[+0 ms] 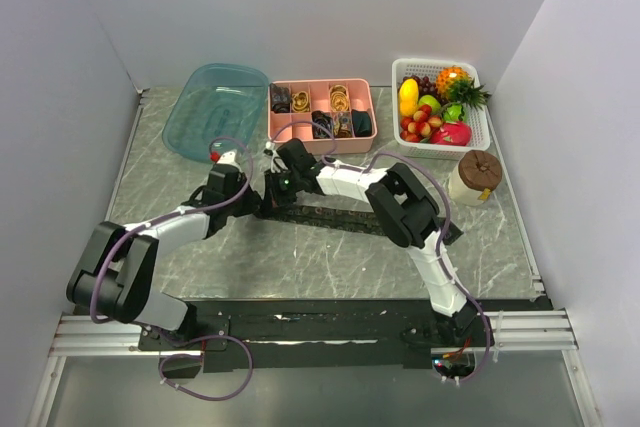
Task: Roll the ties
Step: Roll the tie at the center of the board.
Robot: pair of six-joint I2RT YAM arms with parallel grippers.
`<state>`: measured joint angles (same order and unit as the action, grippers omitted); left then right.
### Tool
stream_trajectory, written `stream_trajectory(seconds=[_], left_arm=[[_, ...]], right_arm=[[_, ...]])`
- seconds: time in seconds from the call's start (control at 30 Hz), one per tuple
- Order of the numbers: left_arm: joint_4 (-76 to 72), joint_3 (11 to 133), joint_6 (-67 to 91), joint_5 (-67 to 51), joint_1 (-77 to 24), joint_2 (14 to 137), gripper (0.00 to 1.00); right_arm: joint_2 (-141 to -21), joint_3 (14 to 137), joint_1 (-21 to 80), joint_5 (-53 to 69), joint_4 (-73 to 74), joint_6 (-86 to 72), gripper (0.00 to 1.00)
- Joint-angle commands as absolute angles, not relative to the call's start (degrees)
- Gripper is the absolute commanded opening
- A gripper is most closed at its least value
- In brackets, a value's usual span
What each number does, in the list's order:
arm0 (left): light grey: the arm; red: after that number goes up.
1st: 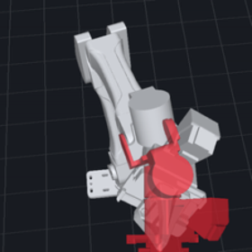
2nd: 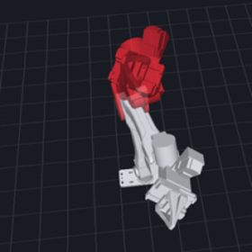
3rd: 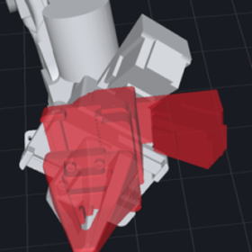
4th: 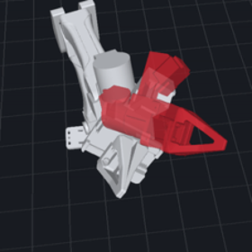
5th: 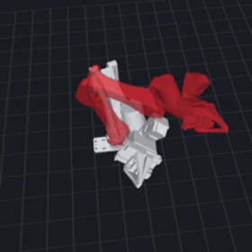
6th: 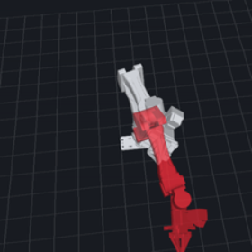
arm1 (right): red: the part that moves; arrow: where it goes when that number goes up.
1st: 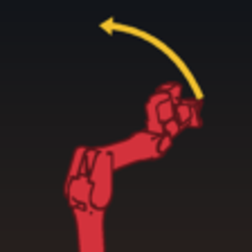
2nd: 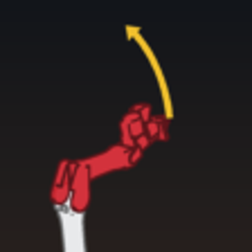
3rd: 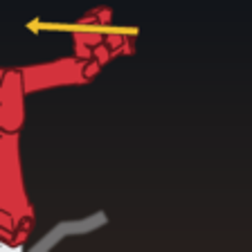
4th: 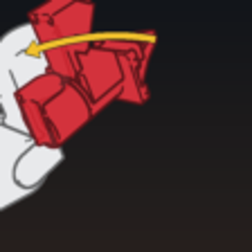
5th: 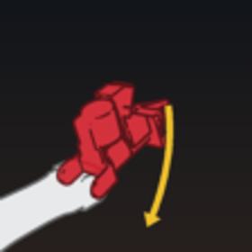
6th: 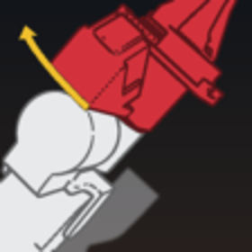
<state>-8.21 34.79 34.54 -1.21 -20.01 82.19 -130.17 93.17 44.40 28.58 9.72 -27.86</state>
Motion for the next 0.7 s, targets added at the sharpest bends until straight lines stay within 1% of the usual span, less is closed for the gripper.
stream_trajectory(seconds=[0.0,0.1,0.37,0.67], left_arm=[[-1.3,39.6,32.0,5.7,-23.6,81.2,0.01],[1.4,41.2,31.6,9.1,-25.4,82.0,0.01],[4.0,43.0,31.6,15.2,-28.6,83.7,0.01],[6.9,45.4,31.6,22.0,-31.7,86.4,0.01]], right_arm=[[-132.3,94.8,44.0,28.8,6.2,-29.2,0.0],[-131.6,93.6,43.6,29.7,5.3,-29.9,0.0],[-125.2,86.0,41.5,31.6,-1.4,-32.6,0.0],[-119.4,80.4,39.6,30.9,-3.8,-33.3,0.0]])
